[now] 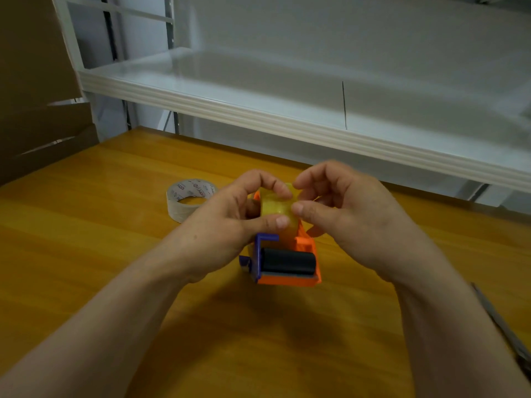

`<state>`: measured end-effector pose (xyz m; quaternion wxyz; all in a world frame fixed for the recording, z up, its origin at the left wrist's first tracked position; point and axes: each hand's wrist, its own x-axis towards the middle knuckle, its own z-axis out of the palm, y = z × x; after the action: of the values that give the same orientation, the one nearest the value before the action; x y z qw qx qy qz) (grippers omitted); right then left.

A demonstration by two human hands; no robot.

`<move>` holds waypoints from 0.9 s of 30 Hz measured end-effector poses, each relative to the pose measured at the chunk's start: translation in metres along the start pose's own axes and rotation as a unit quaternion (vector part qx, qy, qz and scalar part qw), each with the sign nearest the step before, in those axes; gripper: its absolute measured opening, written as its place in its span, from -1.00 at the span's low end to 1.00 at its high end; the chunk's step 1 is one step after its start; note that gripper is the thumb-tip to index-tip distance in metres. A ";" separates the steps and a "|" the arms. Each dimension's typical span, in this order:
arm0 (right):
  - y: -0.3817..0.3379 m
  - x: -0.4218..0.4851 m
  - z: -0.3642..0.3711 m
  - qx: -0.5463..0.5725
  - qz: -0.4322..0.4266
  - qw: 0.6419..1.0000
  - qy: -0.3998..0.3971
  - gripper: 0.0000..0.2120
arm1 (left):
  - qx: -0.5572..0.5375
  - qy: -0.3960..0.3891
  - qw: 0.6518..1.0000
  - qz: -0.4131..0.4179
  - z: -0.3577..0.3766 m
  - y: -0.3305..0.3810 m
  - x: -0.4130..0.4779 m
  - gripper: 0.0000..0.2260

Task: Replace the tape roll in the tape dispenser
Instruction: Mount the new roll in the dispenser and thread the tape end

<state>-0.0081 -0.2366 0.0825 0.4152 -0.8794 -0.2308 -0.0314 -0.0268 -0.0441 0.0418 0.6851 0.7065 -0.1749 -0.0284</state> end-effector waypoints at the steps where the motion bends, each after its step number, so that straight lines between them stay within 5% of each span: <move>1: 0.003 0.001 0.002 0.015 0.002 1.000 0.009 -0.78 | 0.004 -0.004 1.000 0.000 0.000 0.000 -0.001 -0.75; 7: 0.018 -0.009 0.014 0.017 -0.008 0.999 0.047 -0.67 | 0.037 -0.009 0.999 0.003 0.001 -0.002 -0.001 -0.77; 15: 0.022 -0.010 0.025 0.103 -0.009 0.983 0.150 -0.88 | 0.070 -0.038 0.997 -0.001 0.006 -0.012 0.001 -0.68; 21: 0.023 -0.010 0.028 0.044 -0.026 0.985 0.162 -0.90 | 0.084 -0.012 0.996 0.005 0.009 -0.012 0.001 -0.27; 27: 0.023 -0.010 0.030 0.069 -0.023 0.979 0.190 -0.92 | 0.093 -0.013 0.996 -0.008 0.009 -0.010 -0.004 -0.36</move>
<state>-0.0115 -0.2309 0.0441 0.5101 -0.8213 -0.1692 -0.1916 -0.0314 -0.0519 0.0303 0.6141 0.7679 -0.1801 -0.0272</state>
